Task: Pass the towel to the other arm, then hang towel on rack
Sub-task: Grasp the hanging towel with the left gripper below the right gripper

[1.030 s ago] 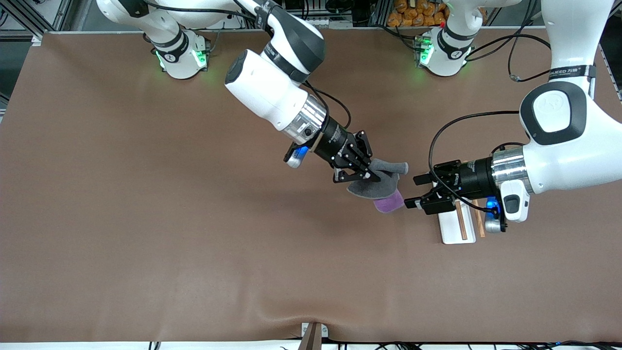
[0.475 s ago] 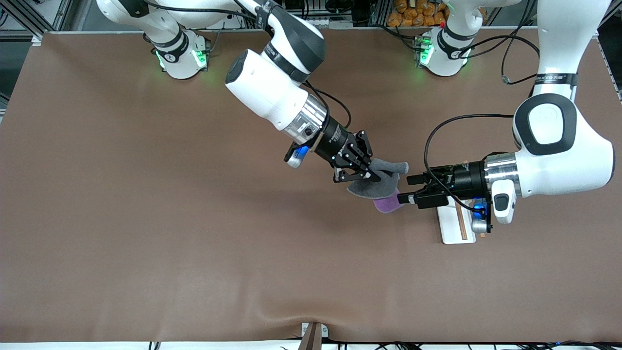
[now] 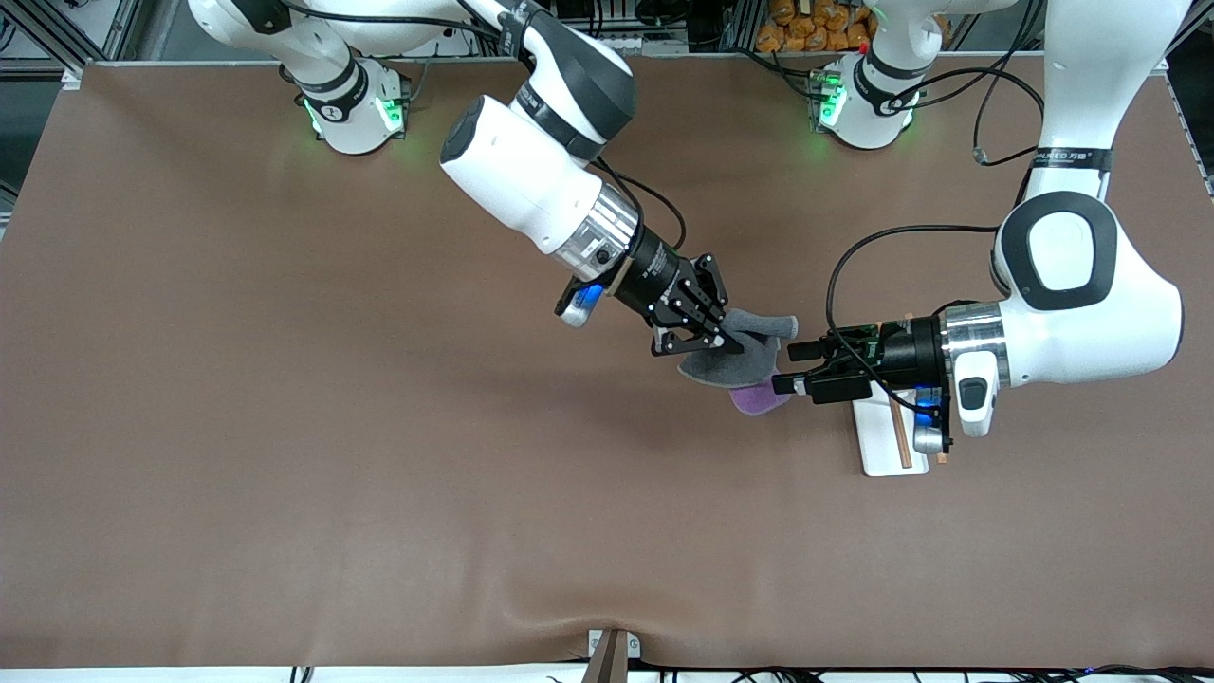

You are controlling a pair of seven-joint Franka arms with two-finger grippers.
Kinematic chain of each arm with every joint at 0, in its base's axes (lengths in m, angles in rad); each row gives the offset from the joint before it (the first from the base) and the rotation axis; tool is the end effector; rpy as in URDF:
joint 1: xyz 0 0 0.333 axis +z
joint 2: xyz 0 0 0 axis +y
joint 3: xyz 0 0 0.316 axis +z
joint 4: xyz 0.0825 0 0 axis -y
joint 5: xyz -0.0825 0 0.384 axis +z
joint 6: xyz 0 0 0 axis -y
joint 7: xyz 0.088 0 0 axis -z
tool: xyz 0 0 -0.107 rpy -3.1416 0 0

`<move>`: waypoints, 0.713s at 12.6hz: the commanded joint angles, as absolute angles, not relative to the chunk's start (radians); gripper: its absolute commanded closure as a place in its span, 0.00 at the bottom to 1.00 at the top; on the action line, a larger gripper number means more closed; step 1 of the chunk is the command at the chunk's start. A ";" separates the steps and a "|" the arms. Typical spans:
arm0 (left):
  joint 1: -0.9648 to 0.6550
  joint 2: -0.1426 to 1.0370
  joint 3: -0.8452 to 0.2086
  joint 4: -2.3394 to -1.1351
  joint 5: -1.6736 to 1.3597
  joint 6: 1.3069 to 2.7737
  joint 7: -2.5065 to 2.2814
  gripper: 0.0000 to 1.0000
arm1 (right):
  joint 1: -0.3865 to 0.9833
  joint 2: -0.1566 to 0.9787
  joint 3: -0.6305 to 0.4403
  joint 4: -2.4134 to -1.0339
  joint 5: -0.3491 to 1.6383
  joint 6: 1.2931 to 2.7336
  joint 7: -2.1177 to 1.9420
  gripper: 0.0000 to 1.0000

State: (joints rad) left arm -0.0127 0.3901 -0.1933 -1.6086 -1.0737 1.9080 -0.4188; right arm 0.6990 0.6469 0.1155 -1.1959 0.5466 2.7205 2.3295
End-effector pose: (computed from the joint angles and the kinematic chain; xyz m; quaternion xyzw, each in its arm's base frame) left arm 0.6500 -0.1829 0.4380 0.8139 0.2819 -0.1932 0.4698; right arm 0.5739 0.5364 0.5067 -0.4882 0.7369 0.2308 0.4066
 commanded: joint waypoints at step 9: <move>-0.015 0.374 -0.201 -1.635 -1.144 1.916 -0.402 0.04 | 0.713 0.663 0.107 -1.173 0.534 2.743 2.365 1.00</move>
State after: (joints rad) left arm -0.0153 0.3901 -0.2004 -1.6178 -1.1166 1.9080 -0.4109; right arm 0.6992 0.6469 0.1155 -1.1959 0.5466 2.7206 2.3295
